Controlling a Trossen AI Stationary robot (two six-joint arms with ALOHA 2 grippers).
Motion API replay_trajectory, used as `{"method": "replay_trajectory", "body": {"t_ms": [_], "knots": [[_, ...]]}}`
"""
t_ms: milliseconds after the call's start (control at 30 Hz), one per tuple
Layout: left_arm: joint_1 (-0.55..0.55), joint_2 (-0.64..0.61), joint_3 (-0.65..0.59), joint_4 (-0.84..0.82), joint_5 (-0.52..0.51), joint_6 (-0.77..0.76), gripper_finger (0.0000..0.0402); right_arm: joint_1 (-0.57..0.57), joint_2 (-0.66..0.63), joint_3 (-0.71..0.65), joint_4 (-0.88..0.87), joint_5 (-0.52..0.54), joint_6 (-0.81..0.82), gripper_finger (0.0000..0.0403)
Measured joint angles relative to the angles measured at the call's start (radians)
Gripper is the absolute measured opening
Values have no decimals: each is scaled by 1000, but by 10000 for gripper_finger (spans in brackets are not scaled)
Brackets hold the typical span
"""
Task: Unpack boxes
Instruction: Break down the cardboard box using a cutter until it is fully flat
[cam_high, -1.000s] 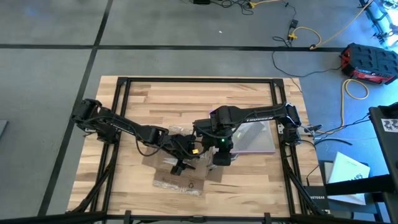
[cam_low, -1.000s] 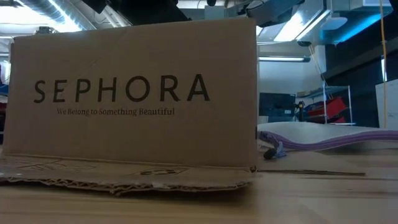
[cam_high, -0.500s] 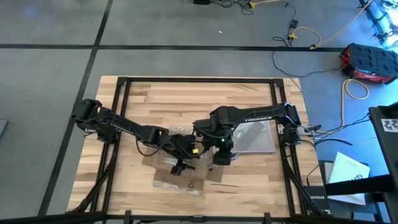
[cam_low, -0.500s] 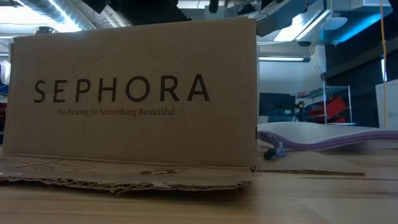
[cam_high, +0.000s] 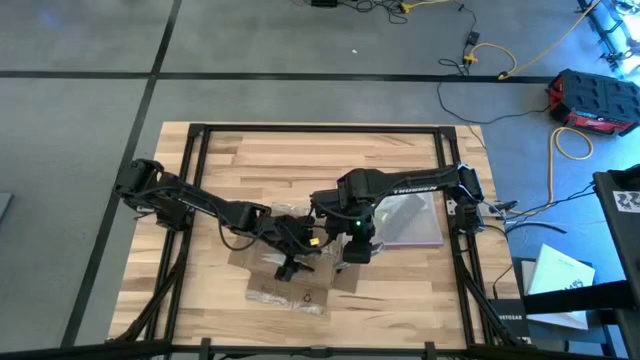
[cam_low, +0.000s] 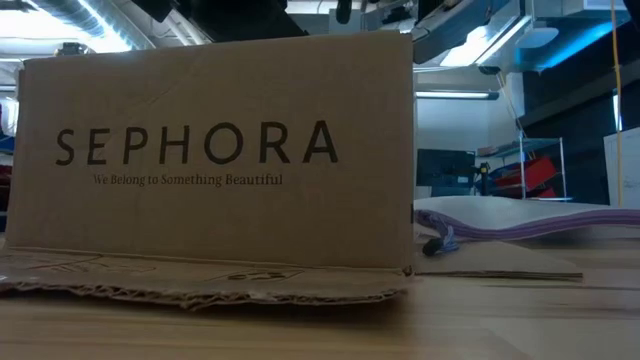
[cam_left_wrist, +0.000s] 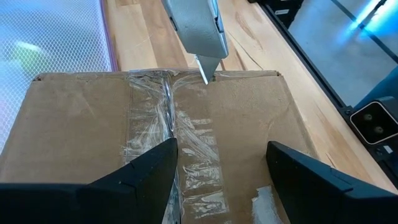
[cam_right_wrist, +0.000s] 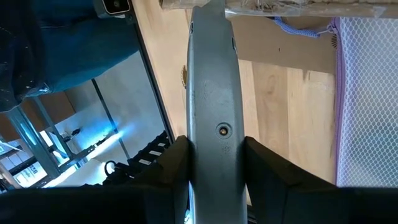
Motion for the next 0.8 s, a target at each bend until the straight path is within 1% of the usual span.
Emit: {"method": "replay_trajectory", "body": {"t_ms": [233,800], "knots": [[0,0,0,0,-2,1,236,0,0,0,0,18,-8,104],[0,0,0,0,-1,-1,236,-42,0,0,2,64,-17,104]]}}
